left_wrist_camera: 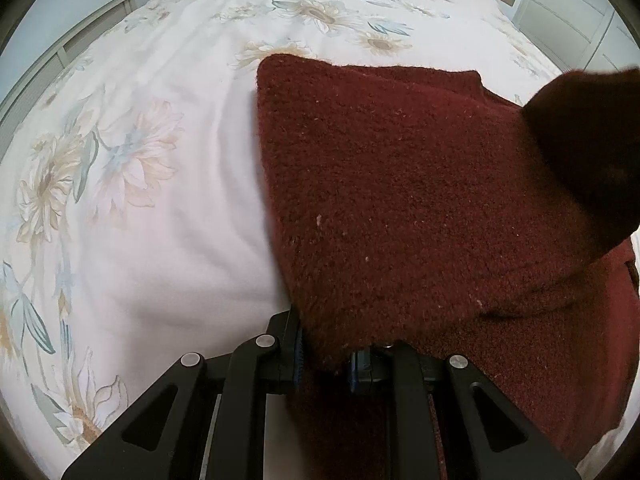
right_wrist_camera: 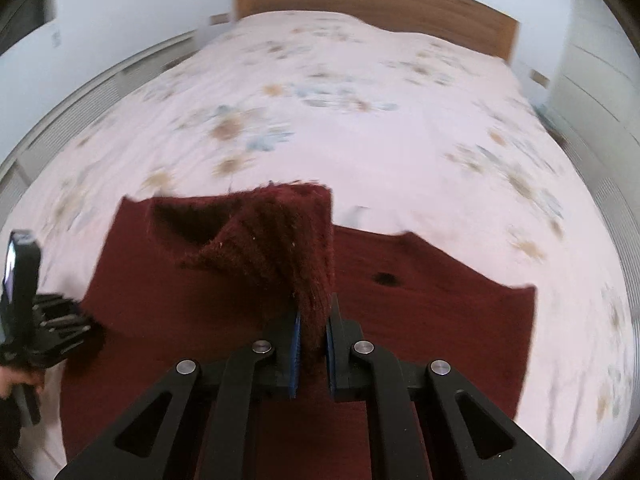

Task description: Fold small clothes

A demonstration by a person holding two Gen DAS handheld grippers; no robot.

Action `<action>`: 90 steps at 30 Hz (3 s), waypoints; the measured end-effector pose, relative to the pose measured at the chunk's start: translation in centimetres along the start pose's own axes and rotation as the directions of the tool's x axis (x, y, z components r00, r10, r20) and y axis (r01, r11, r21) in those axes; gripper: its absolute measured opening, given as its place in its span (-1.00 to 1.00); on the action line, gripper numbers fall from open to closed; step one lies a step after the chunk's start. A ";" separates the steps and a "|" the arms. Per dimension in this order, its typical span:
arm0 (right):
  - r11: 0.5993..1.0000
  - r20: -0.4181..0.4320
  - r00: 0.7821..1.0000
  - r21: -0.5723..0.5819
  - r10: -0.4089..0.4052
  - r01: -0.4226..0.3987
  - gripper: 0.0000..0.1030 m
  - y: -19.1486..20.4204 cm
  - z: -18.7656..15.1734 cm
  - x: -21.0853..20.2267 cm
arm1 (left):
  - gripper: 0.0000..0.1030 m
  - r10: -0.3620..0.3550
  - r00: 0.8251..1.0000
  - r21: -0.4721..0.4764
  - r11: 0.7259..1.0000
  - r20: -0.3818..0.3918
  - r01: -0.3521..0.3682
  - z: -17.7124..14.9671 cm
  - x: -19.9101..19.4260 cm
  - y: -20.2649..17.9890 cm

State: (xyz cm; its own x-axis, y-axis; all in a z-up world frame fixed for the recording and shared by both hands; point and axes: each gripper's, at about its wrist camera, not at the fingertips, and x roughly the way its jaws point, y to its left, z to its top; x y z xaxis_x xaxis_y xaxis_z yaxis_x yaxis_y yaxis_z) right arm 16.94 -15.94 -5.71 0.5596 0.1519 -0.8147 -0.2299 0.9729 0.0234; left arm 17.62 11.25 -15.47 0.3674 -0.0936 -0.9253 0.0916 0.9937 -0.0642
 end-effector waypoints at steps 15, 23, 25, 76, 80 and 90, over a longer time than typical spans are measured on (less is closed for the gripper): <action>0.975 -0.124 0.977 0.118 -0.176 0.191 -0.83 -6.8 -7.6 2.3 | -0.73 0.071 0.997 0.090 0.993 0.033 -0.074 -0.9 -1.0 -2.9; 0.977 -0.175 0.973 0.123 -0.154 0.176 -0.81 -7.7 -9.1 3.4 | -0.68 0.084 0.996 0.060 0.995 0.011 -0.085 -0.4 -0.1 -3.6; 0.977 -0.174 0.976 0.144 -0.132 0.158 -0.74 -8.2 -9.0 3.0 | -0.64 0.078 0.997 0.042 0.996 0.001 -0.078 -0.1 -0.3 -3.4; 0.983 -0.146 0.985 0.140 -0.093 0.114 0.99 -10.5 -11.1 5.0 | 0.99 -0.003 0.989 0.019 1.000 0.147 0.001 0.9 2.3 -7.0; 0.983 -0.170 0.983 0.158 -0.072 0.099 1.00 -10.9 -10.8 5.0 | 0.99 -0.007 0.988 0.011 1.000 0.152 0.005 0.1 1.3 -6.7; 0.982 -0.092 0.988 0.131 -0.126 0.137 1.00 -10.8 -10.8 -1.2 | 0.98 -0.011 0.991 -0.018 1.000 0.137 0.013 -0.6 -3.1 -6.8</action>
State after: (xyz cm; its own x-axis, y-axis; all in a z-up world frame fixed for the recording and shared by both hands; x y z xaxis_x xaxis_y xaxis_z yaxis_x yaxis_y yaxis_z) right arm 10.11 -28.53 -11.21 0.5082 0.0114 -0.8612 -0.0442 0.9989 -0.0128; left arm 15.26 4.80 -12.37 0.4895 -0.1116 -0.8648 0.0799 0.9933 -0.0830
